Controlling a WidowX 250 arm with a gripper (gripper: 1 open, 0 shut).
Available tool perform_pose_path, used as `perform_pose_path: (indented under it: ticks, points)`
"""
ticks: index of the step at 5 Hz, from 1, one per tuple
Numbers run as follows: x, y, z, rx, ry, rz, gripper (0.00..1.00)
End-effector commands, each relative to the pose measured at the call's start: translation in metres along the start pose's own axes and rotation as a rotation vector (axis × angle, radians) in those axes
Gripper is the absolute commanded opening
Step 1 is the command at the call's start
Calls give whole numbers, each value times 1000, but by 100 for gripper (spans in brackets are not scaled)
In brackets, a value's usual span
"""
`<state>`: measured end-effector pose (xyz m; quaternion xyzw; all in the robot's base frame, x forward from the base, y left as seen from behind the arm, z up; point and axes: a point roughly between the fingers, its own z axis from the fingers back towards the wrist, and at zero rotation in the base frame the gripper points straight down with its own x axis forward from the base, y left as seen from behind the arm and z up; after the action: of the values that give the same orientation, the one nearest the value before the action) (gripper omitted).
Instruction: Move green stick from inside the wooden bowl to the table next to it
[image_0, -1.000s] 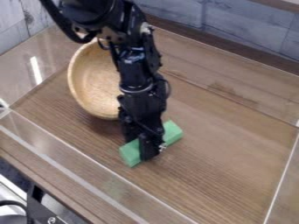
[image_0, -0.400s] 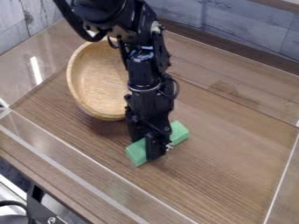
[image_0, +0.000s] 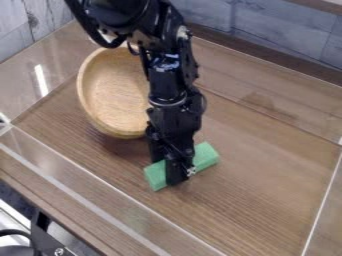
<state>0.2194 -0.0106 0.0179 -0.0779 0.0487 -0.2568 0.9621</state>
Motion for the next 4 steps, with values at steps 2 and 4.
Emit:
perform_pose_path:
  ticks: [2,4]
  points:
    - [-5,-7,3,1,11,-98,0]
    - [7,10,5,5,25,-196,0]
